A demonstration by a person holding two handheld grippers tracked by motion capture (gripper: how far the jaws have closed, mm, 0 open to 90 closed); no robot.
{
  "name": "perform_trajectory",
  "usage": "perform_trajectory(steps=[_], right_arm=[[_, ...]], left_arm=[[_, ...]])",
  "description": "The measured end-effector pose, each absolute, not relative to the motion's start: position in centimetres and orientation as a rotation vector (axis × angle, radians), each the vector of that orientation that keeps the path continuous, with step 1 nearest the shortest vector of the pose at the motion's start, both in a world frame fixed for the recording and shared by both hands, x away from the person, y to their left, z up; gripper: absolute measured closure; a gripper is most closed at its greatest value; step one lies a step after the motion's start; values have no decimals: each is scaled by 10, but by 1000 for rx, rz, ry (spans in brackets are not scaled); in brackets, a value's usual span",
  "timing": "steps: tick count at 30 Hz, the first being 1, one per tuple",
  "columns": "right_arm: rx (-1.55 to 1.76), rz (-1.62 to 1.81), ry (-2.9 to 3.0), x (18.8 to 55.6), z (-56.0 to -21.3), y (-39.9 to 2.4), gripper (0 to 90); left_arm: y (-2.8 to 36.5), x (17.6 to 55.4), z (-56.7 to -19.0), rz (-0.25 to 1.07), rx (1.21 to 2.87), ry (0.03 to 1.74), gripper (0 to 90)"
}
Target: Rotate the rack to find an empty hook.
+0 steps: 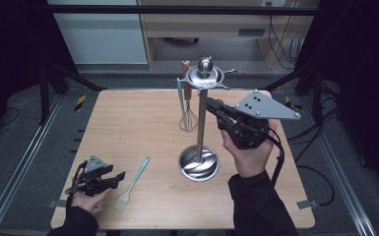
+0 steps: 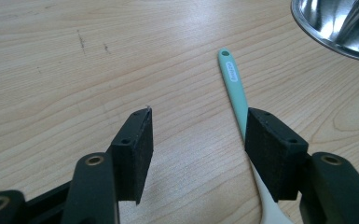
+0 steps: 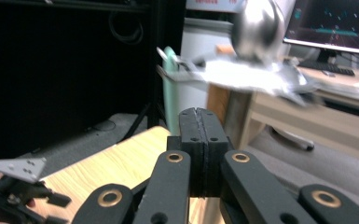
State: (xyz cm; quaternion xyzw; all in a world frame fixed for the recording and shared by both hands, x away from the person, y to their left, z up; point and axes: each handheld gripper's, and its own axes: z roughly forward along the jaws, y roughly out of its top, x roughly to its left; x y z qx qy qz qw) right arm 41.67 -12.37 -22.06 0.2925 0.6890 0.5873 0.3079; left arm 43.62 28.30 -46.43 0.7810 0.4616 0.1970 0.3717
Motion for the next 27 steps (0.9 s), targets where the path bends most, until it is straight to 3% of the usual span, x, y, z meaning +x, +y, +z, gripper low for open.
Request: perform_trajectory(steps=[10,27], right_arm=[[891,1539,1725,428,-226,-163,900],[807,1550,1715,429,-211,-156,900]], left_arm=[[282,437,-465,506,2007,1185,416],[283,437,-465,508,2005,1187,414]])
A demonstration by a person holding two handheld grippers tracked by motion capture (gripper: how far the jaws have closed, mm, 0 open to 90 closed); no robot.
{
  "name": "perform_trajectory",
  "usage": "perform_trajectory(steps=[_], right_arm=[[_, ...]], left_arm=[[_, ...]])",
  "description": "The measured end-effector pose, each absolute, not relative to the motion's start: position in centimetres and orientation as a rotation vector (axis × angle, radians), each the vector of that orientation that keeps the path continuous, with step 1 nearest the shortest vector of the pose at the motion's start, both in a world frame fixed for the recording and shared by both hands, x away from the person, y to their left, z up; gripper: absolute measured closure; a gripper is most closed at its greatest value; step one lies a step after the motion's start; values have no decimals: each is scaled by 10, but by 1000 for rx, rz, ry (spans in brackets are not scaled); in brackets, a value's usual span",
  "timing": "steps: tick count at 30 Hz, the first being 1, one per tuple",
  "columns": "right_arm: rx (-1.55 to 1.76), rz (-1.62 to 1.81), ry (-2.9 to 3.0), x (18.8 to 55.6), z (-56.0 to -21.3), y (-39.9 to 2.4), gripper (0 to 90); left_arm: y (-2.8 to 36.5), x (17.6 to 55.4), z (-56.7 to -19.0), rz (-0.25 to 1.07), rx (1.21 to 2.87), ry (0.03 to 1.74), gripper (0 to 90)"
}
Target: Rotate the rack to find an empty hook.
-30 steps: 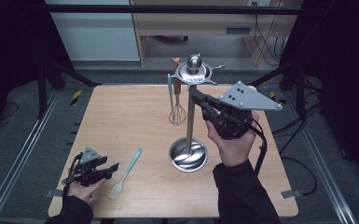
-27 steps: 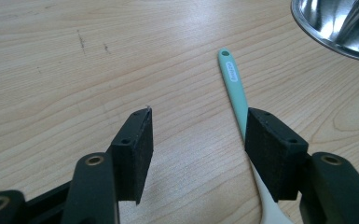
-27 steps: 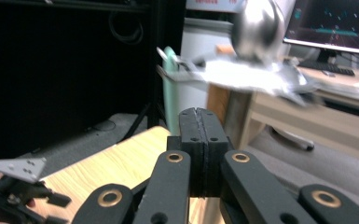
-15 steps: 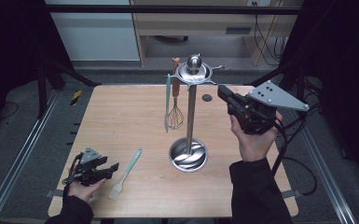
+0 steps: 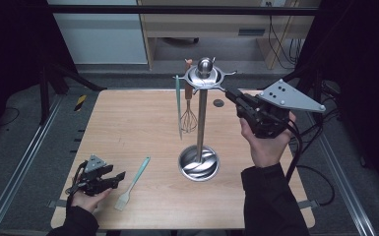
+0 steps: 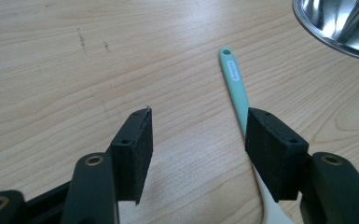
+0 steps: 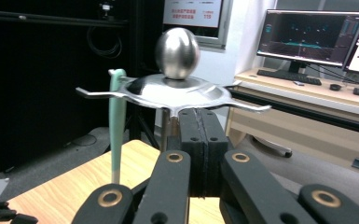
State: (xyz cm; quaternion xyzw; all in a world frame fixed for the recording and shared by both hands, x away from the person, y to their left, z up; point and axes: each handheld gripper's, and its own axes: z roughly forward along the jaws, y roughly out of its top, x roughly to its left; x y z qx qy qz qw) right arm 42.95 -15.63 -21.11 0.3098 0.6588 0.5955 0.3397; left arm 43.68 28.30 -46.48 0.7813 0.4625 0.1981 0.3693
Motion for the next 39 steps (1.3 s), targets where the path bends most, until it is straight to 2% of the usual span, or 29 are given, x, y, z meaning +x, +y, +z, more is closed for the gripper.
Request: perform_trajectory(steps=[17,20,26,30,34,39], right_arm=[[788,1538,1729,424,-211,-149,900],[818,1517,1719,425,-217,-153,839],[918,1458,1762,430,-257,-169,757],[980,1421,1789,432,-289,-177,649],[1039,1355,1823,433,-321,-184,575],[1118,1295,1844,434,-353,-196,532]], left_arm=[[283,437,-465,508,1999,1187,401],[283,437,-465,493,2009,1191,374],[282,439,-468,487,2014,1207,303],[281,439,-469,495,2019,1206,300],[280,437,-468,534,2032,1172,378],[279,435,-466,552,2026,1142,470]])
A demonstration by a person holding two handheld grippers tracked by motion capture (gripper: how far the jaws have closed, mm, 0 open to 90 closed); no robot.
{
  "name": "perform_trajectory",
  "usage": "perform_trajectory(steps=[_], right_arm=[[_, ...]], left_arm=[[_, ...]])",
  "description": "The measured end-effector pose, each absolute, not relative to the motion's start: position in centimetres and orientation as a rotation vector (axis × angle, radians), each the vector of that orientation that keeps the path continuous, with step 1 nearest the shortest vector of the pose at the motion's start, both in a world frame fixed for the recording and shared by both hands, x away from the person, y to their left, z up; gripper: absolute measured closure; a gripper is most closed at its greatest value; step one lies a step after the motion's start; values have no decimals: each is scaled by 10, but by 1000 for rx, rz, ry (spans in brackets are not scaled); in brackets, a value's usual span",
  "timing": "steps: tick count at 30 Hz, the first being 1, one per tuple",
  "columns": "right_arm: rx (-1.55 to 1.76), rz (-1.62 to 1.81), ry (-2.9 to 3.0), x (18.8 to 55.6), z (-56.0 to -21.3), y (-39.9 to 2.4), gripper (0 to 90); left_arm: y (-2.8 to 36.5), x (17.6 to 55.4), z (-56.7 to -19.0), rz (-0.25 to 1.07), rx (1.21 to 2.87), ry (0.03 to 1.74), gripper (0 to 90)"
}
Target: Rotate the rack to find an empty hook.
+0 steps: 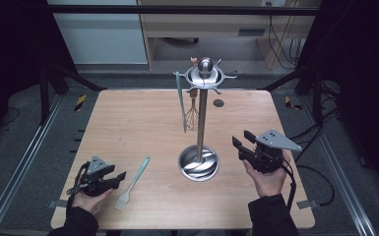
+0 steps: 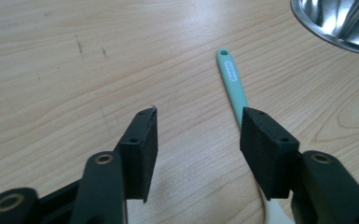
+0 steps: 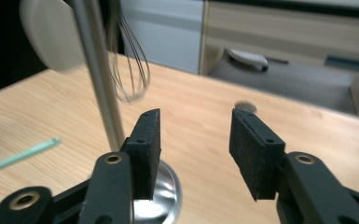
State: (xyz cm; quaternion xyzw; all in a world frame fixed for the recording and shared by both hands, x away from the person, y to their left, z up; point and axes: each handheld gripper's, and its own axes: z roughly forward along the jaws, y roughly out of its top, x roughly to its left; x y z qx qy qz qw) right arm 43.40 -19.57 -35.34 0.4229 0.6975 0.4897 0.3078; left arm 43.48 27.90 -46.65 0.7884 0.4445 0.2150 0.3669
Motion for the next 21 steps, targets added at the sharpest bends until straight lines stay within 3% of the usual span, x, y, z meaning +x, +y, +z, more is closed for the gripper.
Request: perform_trajectory(steps=[6,21], right_arm=[[1186,1219,1854,434,-380,-211,501],[1323,1127,1883,425,-425,-236,484]], left_arm=[[277,434,-467,542,2042,1109,515],[271,431,-469,480,2119,1120,484]])
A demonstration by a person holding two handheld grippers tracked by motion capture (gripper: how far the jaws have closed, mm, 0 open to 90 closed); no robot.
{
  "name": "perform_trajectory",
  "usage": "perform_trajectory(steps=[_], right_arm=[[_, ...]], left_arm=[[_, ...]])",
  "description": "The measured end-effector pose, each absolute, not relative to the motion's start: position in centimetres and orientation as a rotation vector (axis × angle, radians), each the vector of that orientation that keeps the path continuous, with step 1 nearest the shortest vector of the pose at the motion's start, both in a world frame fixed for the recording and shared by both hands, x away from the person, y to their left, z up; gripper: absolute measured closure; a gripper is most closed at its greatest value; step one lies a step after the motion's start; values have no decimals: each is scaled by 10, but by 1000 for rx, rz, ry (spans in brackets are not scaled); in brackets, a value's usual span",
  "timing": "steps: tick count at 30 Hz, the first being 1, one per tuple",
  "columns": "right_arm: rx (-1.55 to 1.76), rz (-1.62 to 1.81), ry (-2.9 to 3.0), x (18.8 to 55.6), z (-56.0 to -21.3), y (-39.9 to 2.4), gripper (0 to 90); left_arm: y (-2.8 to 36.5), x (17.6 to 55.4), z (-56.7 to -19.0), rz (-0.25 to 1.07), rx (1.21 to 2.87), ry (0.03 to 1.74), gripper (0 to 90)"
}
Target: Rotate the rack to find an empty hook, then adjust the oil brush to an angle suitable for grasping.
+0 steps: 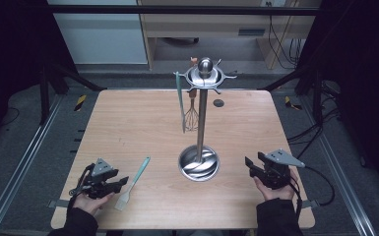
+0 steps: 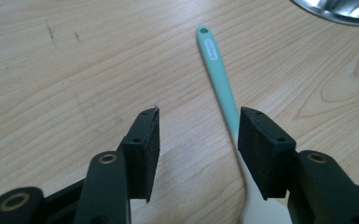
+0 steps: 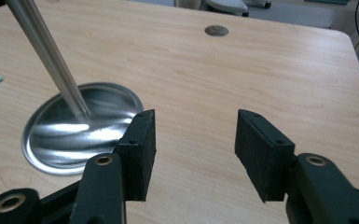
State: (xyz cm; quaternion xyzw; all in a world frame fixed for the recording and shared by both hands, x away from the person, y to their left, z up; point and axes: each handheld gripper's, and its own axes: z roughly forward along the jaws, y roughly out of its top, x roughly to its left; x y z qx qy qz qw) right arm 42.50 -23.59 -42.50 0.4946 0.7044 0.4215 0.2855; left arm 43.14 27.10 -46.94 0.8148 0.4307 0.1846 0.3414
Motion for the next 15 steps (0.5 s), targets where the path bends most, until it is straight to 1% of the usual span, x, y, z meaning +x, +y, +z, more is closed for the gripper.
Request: perform_trajectory(steps=[8,15], right_arm=[[1331,1089,1910,416,-435,-242,484],[1350,1066,1921,419,-439,-241,486]], left_arm=[[264,430,-470,440,2168,1114,524],[257,432,-473,418,2218,1122,587]])
